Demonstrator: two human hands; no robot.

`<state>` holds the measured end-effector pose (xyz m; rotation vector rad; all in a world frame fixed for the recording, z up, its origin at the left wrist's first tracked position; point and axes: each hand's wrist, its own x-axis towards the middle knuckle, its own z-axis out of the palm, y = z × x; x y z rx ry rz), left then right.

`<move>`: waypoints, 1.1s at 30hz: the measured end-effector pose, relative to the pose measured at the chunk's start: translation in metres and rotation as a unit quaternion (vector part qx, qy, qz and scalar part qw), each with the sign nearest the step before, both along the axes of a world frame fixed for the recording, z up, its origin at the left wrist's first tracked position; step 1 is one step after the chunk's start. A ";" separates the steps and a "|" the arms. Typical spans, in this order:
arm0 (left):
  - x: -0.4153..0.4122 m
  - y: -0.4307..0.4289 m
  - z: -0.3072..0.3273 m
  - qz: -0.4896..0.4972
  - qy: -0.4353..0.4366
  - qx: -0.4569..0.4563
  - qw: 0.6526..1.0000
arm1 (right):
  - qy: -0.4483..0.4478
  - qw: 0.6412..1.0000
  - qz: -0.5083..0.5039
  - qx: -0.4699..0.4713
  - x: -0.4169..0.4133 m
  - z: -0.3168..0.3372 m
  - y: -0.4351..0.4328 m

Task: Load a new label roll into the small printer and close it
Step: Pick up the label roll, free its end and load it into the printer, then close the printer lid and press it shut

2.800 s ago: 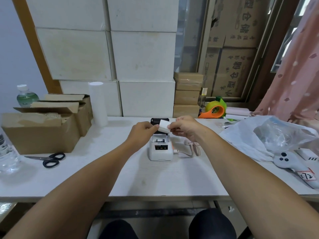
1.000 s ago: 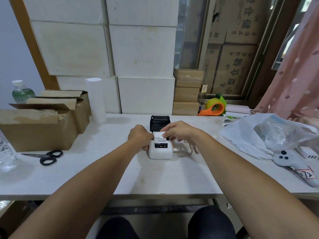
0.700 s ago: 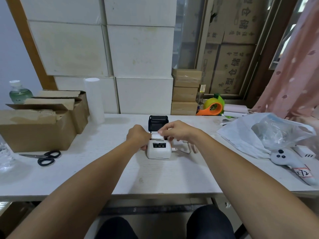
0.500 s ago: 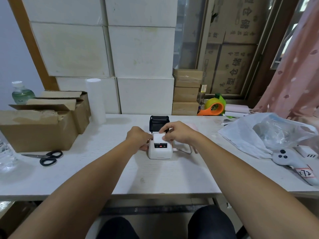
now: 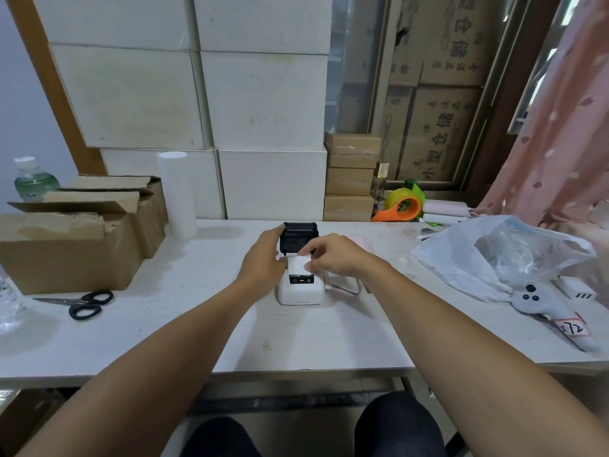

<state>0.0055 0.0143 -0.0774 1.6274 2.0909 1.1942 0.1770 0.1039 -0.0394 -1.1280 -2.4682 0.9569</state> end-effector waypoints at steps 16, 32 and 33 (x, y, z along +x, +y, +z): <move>0.000 -0.002 0.004 -0.005 -0.149 0.047 0.988 | -0.012 0.996 -0.004 0.092 0.005 -0.003 -0.012; -0.004 -0.002 0.002 -0.023 -0.082 0.024 0.996 | -0.067 0.974 -0.017 0.217 0.004 0.003 -0.014; -0.004 -0.003 0.002 -0.024 -0.078 0.024 0.996 | -0.070 0.974 -0.014 0.215 0.003 0.004 -0.014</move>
